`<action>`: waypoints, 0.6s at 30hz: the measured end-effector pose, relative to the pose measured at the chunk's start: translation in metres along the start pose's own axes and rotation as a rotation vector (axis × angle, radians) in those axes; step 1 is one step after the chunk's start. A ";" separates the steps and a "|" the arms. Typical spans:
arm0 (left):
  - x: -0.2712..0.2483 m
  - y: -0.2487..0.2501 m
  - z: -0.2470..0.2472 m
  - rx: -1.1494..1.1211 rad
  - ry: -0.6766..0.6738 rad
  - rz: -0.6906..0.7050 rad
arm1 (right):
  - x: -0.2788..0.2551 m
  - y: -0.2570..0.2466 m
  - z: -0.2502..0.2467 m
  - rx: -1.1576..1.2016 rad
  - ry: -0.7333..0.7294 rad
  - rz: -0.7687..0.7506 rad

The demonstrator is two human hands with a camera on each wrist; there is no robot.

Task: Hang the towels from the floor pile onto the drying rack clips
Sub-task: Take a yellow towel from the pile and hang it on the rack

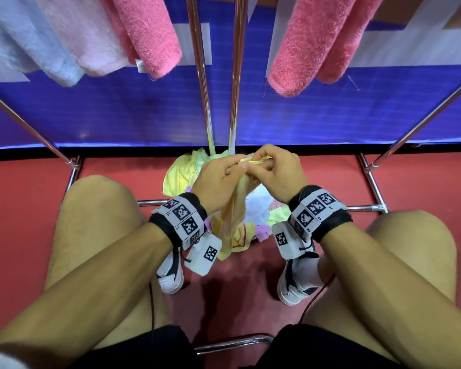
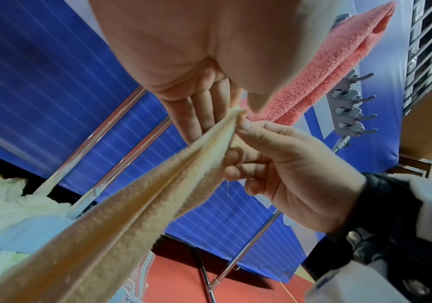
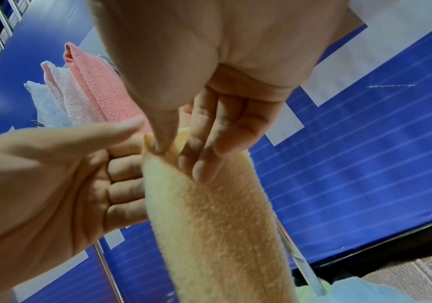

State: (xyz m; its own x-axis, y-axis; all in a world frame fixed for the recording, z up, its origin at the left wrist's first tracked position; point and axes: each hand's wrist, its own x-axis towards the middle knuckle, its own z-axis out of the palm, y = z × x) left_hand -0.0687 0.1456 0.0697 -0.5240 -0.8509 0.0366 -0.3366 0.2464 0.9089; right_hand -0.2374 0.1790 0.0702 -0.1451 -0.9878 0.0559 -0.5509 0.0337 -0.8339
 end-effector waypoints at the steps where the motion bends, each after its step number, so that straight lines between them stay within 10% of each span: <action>1: -0.001 0.002 0.000 -0.033 -0.019 -0.017 | 0.000 0.001 -0.002 -0.036 -0.001 -0.003; 18: 0.004 0.000 -0.018 -0.155 0.117 0.010 | 0.009 0.009 -0.009 -0.304 -0.034 -0.119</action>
State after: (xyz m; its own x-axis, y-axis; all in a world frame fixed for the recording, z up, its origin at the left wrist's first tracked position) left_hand -0.0567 0.1338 0.0776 -0.4291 -0.8992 0.0856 -0.2024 0.1881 0.9611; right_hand -0.2509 0.1720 0.0678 -0.0403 -0.9920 0.1199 -0.7833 -0.0431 -0.6202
